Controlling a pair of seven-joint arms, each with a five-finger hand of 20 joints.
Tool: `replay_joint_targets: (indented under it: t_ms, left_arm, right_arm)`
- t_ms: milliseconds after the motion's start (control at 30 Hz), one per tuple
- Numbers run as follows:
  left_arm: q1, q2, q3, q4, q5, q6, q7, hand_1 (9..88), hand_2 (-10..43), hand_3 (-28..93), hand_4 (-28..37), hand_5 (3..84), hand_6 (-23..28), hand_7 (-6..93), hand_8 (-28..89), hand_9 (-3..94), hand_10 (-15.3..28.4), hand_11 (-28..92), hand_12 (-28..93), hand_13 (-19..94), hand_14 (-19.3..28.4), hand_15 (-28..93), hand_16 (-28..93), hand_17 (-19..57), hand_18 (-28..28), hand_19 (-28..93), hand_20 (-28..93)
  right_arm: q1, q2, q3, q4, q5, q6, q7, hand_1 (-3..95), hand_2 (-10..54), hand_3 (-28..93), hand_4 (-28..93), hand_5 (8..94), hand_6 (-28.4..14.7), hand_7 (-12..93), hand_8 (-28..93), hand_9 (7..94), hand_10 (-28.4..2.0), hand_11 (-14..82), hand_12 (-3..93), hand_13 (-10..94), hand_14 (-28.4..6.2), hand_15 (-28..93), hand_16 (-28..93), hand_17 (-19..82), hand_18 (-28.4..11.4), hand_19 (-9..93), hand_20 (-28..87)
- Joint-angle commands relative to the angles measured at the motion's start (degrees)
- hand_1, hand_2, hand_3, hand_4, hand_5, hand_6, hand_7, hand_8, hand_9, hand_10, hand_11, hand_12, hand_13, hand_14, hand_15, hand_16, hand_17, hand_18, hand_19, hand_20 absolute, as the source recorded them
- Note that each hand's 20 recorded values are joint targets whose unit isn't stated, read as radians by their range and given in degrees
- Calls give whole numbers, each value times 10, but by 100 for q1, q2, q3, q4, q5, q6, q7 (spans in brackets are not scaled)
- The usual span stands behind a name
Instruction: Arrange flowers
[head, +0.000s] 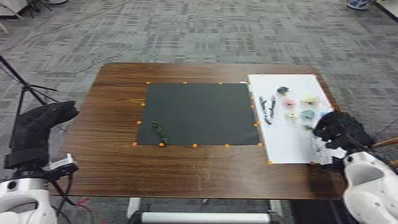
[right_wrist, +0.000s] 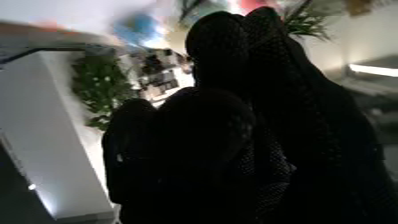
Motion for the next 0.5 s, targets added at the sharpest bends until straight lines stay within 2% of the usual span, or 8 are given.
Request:
replay_joint_targets:
  t_ms: [33,67,133,267,367,500]
  left_arm:
    - [42,134,-166,142,-179,41,-24,285,9,677,-241,575,15,221,-89,566,145,233,139,459,175,289,11,64,144,221,234]
    - [63,167,-221,165,-248,27,-31,280,10,679,-242,575,15,221,-89,566,145,231,138,458,174,285,9,66,143,219,233]
    - [15,241,-257,264,-261,40,-66,270,16,683,-250,575,14,218,-90,565,146,223,133,455,174,269,5,70,141,210,227]
    - [-120,314,-219,396,-341,71,-102,248,36,686,-273,577,14,208,-91,565,146,213,129,447,169,229,1,77,135,187,215]
    - [-153,295,-164,414,-356,46,-120,241,41,690,-281,578,13,204,-90,565,144,211,128,442,167,218,7,76,132,179,212]
    - [-258,289,-5,445,-286,3,-191,239,42,692,-282,577,14,201,-89,563,144,208,128,441,167,218,12,72,132,174,212]
  right_arm:
    - [1271,-314,-776,-599,826,-394,-271,653,-95,535,-121,758,-31,246,169,919,-99,284,351,937,-21,529,332,692,-78,932,397]
    - [1499,-410,-988,-585,999,-506,-254,654,-95,536,-120,758,-31,246,169,919,-99,284,350,937,-21,529,331,693,-78,932,397]
    - [1936,-638,-1379,-509,1429,-756,-255,656,-95,534,-118,759,-33,247,169,919,-99,280,347,937,-21,529,328,694,-76,932,395]
    - [2655,-1155,-2164,-243,1697,-1018,-305,663,-95,526,-109,759,-36,248,170,920,-98,272,344,937,-22,528,322,696,-73,932,389]
    - [2996,-1527,-2675,15,1561,-1031,-336,666,-95,521,-105,762,-39,250,169,922,-100,268,343,937,-23,526,319,697,-72,931,386]
    - [3338,-1927,-3202,391,1303,-993,-277,673,-95,509,-98,763,-40,252,166,923,-101,265,336,937,-23,525,317,697,-71,931,382]
